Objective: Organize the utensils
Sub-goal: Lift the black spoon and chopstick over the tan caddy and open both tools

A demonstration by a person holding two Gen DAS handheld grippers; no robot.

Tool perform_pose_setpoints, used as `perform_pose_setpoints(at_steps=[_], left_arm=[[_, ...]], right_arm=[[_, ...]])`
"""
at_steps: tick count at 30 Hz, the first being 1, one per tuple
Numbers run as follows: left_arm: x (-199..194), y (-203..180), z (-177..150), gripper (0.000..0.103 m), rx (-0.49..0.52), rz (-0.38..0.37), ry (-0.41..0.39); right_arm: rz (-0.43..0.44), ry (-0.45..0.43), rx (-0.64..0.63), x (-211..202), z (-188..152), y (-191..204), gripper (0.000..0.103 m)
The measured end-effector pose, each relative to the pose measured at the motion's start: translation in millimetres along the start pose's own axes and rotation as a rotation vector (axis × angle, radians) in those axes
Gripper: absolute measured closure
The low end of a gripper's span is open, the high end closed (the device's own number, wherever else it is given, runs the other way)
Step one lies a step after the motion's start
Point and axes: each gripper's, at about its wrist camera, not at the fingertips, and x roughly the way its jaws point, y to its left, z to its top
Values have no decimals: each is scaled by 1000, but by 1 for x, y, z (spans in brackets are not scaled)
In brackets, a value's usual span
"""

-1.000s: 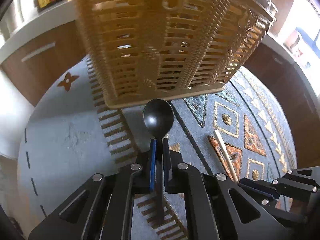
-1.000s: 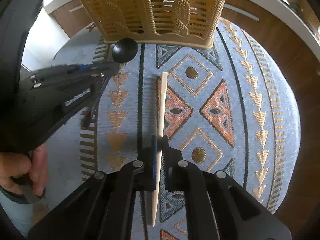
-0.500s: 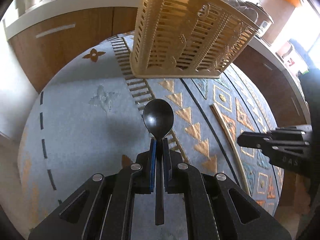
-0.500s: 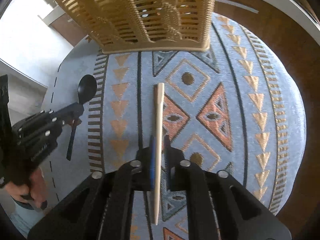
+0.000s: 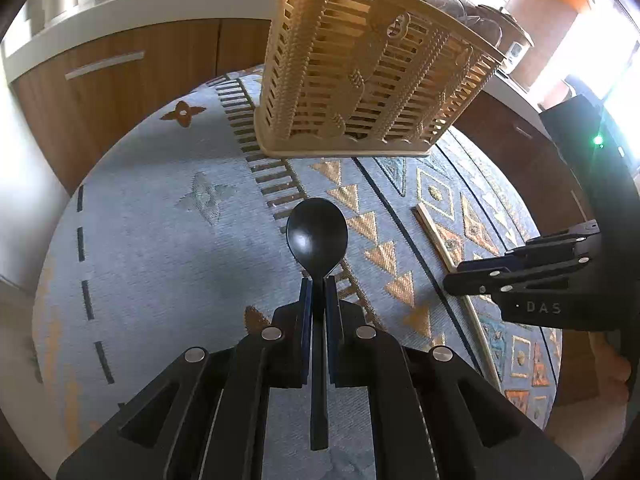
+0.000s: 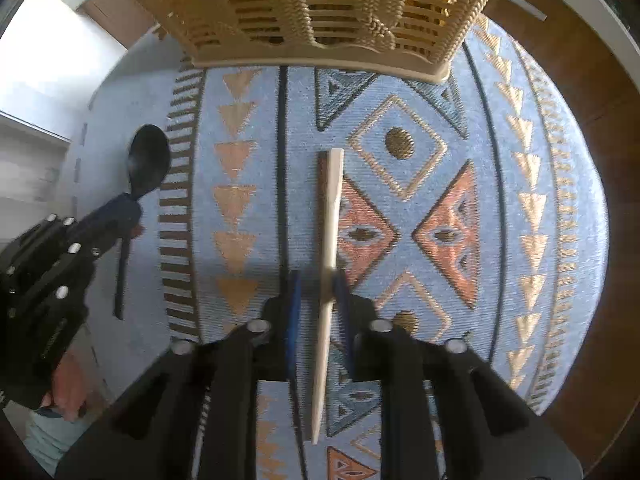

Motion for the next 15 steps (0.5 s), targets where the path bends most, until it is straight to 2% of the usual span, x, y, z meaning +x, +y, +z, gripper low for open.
perform_pose_setpoints(at_steps=[4, 7, 10, 15], left_arm=[[-2, 1, 1, 99, -10, -16, -15], [-12, -1, 1, 99, -4, -33, -47], [-26, -7, 3, 99, 5, -58, -101], [-67, -16, 15, 99, 3, -97, -245]], right_arm=[[13, -10, -10, 3, 4, 1, 99], [75, -56, -2, -9, -8, -11, 99], [155, -143, -11, -30, -19, -14, 99], [267, -360, -17, -86, -40, -23, 99]])
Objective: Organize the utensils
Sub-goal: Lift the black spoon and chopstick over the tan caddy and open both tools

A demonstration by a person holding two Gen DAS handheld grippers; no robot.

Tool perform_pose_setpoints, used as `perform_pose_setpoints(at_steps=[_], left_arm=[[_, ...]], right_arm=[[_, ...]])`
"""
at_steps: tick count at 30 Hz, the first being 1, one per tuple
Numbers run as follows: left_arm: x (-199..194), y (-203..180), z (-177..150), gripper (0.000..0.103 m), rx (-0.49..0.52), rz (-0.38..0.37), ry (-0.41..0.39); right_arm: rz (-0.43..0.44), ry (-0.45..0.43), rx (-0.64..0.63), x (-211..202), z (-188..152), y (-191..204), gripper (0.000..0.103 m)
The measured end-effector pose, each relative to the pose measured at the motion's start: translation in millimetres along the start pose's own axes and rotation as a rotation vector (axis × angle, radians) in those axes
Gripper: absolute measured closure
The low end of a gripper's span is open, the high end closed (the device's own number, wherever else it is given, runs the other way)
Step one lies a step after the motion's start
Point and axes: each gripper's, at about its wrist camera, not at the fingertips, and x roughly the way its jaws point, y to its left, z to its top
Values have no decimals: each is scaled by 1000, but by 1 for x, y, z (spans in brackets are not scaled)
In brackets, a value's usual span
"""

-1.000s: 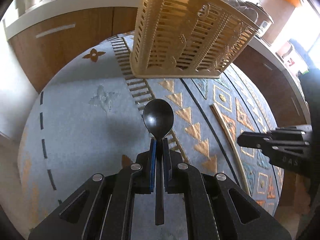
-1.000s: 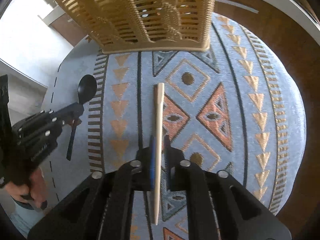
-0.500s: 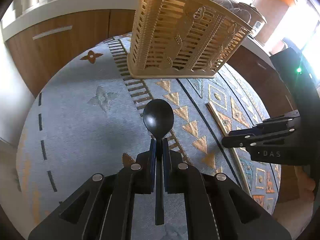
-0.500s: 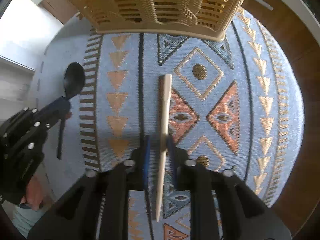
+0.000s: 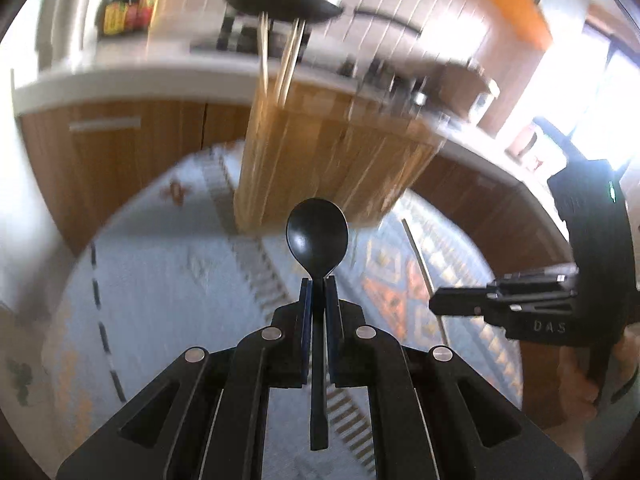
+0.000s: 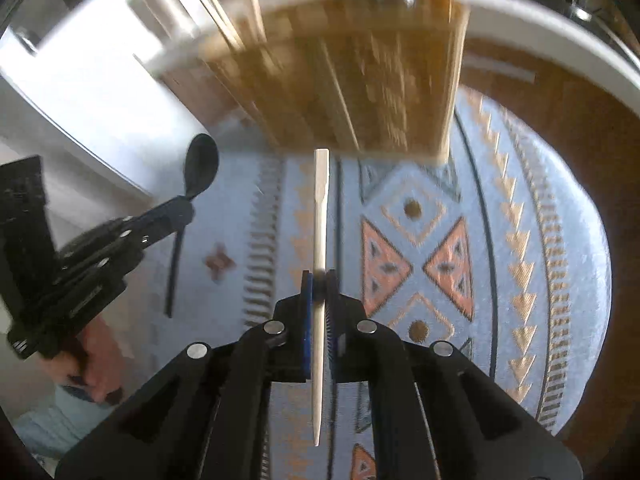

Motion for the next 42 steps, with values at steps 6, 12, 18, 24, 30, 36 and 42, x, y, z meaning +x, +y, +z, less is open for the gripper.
perform_pose_setpoints(at_steps=[6, 12, 18, 24, 30, 36, 42], left_arm=[[-45, -28, 42, 99, 50, -20, -175], [-70, -47, 86, 99, 92, -18, -366], [-81, -65, 113, 99, 124, -22, -552], [-77, -61, 112, 99, 162, -39, -752], [-35, -36, 115, 99, 106, -54, -720], [6, -15, 119, 99, 96, -73, -668], [38, -7, 117, 98, 124, -2, -654]], right_arm=[[78, -270, -55, -70, 15, 7, 99], [56, -465, -103, -111, 38, 13, 99], [36, -624, -105, -134, 68, 17, 99], [16, -825, -93, -139, 89, 20, 99], [-4, -904, -44, -113, 106, 9, 99], [-78, -935, -53, -76, 119, -1, 99], [-40, -915, -28, -47, 124, -15, 99]])
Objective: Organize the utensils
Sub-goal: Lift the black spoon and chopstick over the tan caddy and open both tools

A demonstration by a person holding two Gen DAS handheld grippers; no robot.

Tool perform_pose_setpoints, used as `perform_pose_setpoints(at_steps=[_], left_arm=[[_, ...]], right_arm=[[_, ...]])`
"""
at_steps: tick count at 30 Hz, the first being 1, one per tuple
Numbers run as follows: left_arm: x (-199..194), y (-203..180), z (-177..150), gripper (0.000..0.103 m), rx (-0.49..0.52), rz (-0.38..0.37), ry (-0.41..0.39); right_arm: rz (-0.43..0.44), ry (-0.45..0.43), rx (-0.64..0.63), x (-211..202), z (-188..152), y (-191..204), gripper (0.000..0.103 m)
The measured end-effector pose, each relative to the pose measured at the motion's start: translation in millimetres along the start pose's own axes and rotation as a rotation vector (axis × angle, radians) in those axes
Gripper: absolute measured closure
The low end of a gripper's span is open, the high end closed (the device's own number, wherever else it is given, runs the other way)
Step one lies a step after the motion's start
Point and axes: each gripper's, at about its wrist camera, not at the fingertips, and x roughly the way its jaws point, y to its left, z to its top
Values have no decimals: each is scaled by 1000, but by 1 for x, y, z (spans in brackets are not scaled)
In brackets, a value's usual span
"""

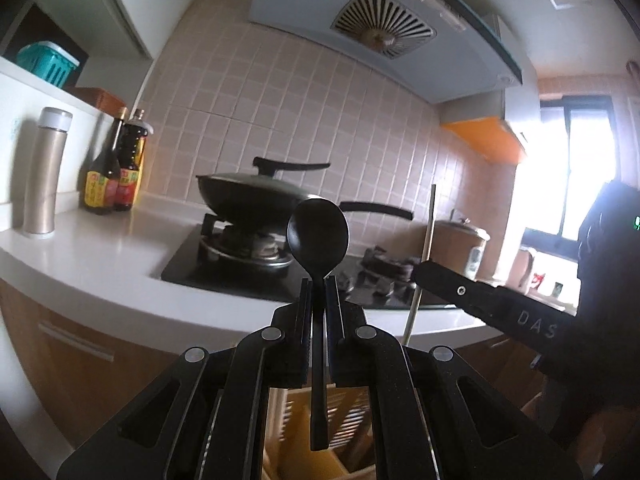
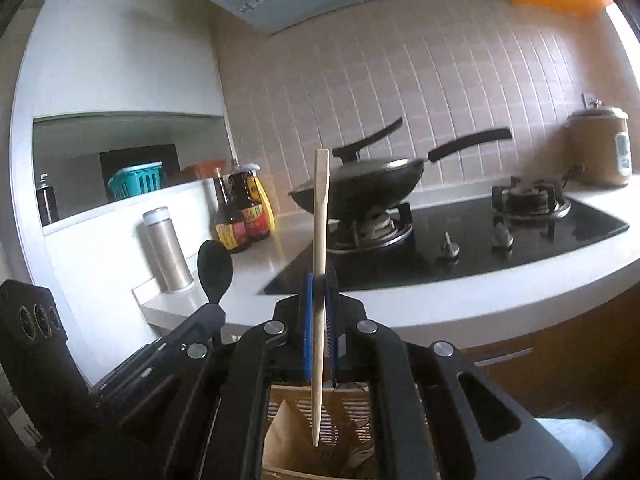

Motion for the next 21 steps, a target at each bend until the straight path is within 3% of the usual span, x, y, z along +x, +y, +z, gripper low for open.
perform_pose_setpoints(at_steps=[5, 11, 13, 17, 21], left_arm=[[8, 1, -15, 98, 48, 15, 20], [8, 7, -21, 98, 26, 6, 36], [5, 8, -21, 94, 20, -6, 46], [-9, 12, -17, 73, -5, -27, 64], [-37, 15, -8, 70, -19, -22, 52]], right_arm=[[-21, -2, -25, 7, -11, -2, 99], [-18, 15, -67, 10, -20, 5, 99], [-9, 29, -70, 8, -21, 7, 98], [13, 76, -29, 1, -22, 2, 94], [11, 95, -13, -15, -22, -1, 81]])
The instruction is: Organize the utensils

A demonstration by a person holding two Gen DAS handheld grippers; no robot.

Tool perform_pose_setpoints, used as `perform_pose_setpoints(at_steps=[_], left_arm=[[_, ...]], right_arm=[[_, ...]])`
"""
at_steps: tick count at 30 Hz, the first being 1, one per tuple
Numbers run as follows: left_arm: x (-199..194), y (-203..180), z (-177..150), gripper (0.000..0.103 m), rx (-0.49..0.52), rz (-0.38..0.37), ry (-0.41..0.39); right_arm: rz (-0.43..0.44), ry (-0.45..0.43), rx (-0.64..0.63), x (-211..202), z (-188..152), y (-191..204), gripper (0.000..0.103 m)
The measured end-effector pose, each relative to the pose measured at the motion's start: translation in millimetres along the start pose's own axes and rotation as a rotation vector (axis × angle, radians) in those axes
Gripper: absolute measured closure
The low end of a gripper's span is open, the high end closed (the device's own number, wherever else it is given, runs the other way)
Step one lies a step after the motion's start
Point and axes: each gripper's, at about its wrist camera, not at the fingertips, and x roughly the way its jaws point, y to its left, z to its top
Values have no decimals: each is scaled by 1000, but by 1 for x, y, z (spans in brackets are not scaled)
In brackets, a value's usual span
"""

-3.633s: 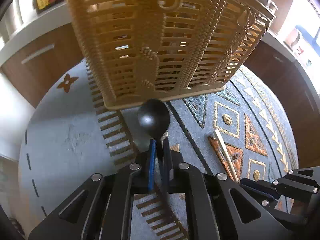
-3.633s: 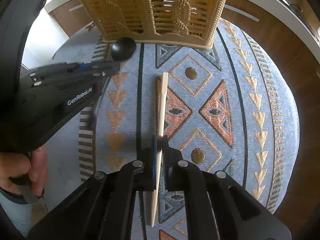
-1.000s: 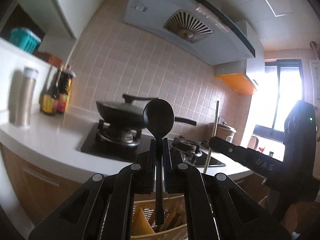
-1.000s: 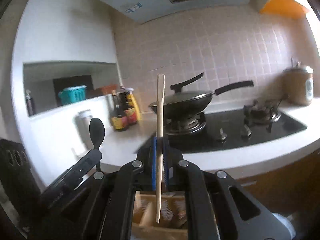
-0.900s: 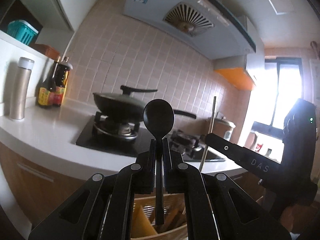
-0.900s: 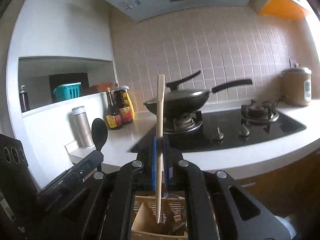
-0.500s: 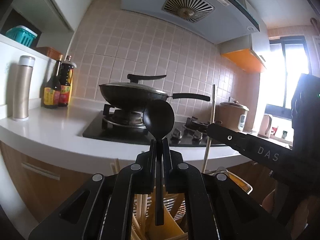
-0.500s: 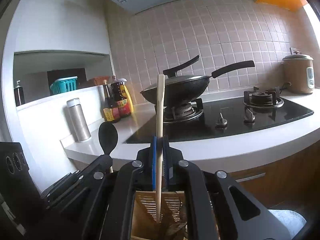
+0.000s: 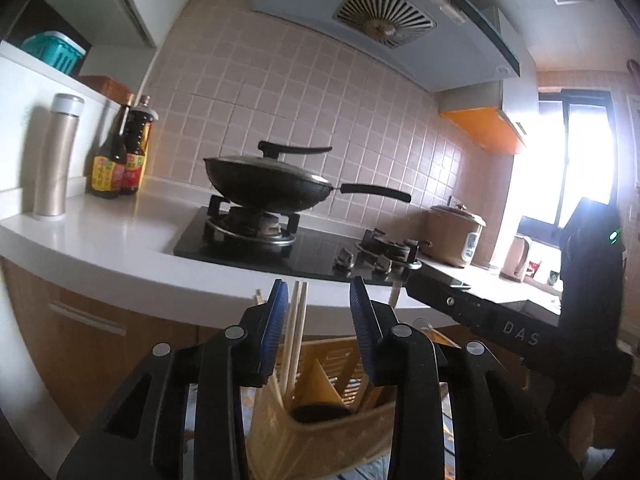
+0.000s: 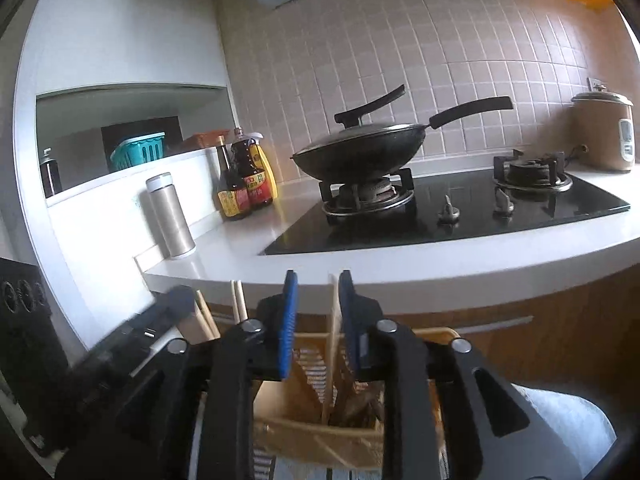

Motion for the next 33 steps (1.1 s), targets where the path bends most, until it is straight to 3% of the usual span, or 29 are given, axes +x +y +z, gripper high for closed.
perform_pose_setpoints(at_steps=[2, 4, 6, 15, 17, 18, 21, 24, 28, 30, 33], left_arm=[[-14, -2, 4, 65, 1, 3, -7], [-27, -6, 7, 61, 5, 4, -12], [-41, -12, 10, 60, 18, 9, -18], [-94, -36, 1, 49, 21, 36, -25], [-105, -40, -4, 44, 19, 52, -22], [-110, -42, -7, 37, 20, 62, -20], [-125, -50, -17, 20, 32, 125, -38], [-135, -59, -27, 19, 61, 165, -37], [-147, -69, -36, 11, 86, 225, -57], [-154, -70, -45, 8, 89, 288, -92], [-155, -70, -67, 8, 97, 372, -112]], right_arm=[[-3, -5, 3, -13, 0, 1, 76], [-2, -9, 10, -25, -1, 2, 62], [-13, -25, 2, -42, -2, 6, 55], [-32, -40, -22, -104, -19, 20, 54], [-69, -44, -39, -117, -28, 22, 50], [-89, -49, -47, -123, -32, 23, 43], [-121, -66, -38, -138, -44, 23, 41], [-157, -76, -56, -152, -57, 26, 41], [-220, -135, -104, -170, -71, 33, 15], [-292, -222, -116, -179, -84, 33, 13], [-333, -298, -113, -186, -105, 24, 8]])
